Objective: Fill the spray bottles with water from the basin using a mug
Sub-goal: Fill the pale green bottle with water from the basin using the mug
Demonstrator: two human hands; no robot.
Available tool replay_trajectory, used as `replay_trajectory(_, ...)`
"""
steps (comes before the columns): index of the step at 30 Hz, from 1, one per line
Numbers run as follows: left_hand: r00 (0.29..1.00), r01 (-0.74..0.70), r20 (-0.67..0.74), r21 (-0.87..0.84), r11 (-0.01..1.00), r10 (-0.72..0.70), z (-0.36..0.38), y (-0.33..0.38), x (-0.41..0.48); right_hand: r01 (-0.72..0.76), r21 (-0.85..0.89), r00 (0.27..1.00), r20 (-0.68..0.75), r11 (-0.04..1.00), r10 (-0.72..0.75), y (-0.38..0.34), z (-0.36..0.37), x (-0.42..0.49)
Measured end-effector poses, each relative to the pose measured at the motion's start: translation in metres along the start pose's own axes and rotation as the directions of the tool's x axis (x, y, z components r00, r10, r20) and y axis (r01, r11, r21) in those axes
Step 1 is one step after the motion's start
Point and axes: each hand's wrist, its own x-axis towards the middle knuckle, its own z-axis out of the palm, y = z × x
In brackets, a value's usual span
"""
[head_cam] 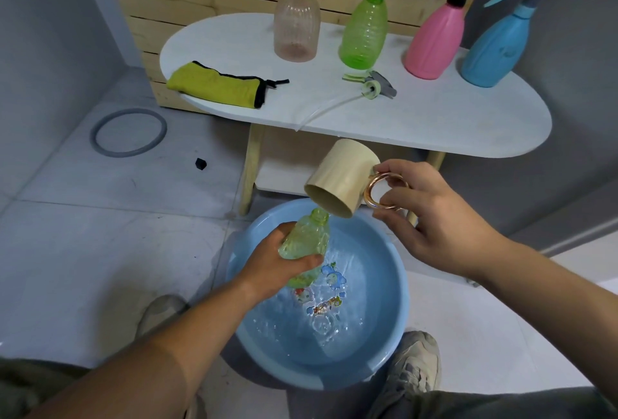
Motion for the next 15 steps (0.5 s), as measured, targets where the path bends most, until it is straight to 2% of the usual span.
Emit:
replay_trajectory(4, 1.0, -0.001, -0.004, -0.013, 1.0, 0.001, 0.001, 0.001, 0.0, 0.064, -0.019, 0.998, -0.016, 0.998, -0.064, 0.001, 0.001, 0.001)
replay_trajectory(6, 1.0, 0.001, 0.0, -0.019, 1.0, -0.001, 0.001, 0.001, 0.0, 0.052, -0.009, 0.998, -0.019, 0.999, -0.052, 0.002, 0.003, 0.001)
replay_trajectory(8, 1.0, 0.006, -0.001, -0.015, 1.0, -0.006, 0.0, 0.0, 0.0, -0.047, 0.07, 0.999, -0.013, 0.996, 0.048, 0.003, 0.006, 0.002)
replay_trajectory(9, 1.0, 0.005, -0.003, -0.012, 1.0, -0.005, -0.001, -0.001, 0.0, -0.141, 0.147, 0.99, -0.004, 0.979, 0.143, 0.003, 0.007, 0.003)
replay_trajectory(10, 1.0, 0.003, -0.003, -0.007, 1.0, -0.003, -0.002, -0.002, 0.0, -0.249, 0.251, 0.967, 0.014, 0.935, 0.254, 0.003, 0.008, 0.004)
replay_trajectory(12, 1.0, 0.0, 0.001, -0.003, 1.0, 0.0, -0.002, -0.004, 0.0, -0.426, 0.455, 0.893, 0.072, 0.782, 0.445, 0.006, 0.014, 0.007)
replay_trajectory(15, 1.0, -0.007, -0.004, 0.001, 1.0, 0.007, -0.003, -0.006, 0.0, -0.606, 0.606, 0.745, 0.204, 0.516, 0.635, 0.027, 0.036, 0.008)
